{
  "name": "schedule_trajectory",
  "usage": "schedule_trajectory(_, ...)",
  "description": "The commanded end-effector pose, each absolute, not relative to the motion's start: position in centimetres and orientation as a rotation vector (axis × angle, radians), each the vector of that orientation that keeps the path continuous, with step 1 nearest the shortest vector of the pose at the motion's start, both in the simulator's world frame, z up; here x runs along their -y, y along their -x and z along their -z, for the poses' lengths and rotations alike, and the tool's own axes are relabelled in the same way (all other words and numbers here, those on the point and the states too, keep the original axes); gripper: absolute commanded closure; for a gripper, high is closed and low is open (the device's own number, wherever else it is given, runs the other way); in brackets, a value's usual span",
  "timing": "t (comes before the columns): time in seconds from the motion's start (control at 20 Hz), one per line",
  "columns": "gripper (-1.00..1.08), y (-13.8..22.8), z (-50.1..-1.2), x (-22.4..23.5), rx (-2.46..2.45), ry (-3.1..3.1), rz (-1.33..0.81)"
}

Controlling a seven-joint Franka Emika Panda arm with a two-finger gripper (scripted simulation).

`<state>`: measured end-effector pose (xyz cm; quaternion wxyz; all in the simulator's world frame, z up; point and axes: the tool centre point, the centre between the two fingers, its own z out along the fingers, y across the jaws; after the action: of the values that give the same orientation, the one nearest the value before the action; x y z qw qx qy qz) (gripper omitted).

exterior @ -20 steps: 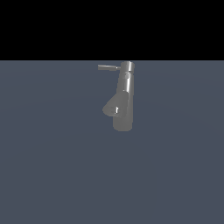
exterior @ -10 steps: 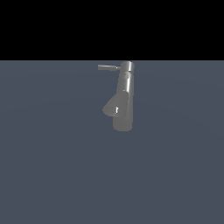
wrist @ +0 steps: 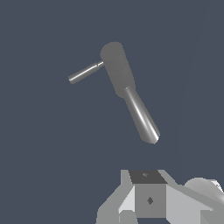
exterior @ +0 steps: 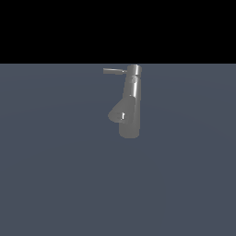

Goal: Turn on the faucet by rotating a designated handle.

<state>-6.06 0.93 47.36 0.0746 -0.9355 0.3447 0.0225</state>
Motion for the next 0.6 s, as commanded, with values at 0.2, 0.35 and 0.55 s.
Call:
schedule_trajectory(0.2,1.08,1.5,-44.7,-1.1,-1.294,2.692,-0.116)
schedule_trajectory(0.35,1.08,-0.5,-43.3,-1.2,-1.411,2.635,-0.135)
schedule_trajectory(0.55,1.08,-3.1,-41.2,-1.3,-1.565,2.556,-0.158)
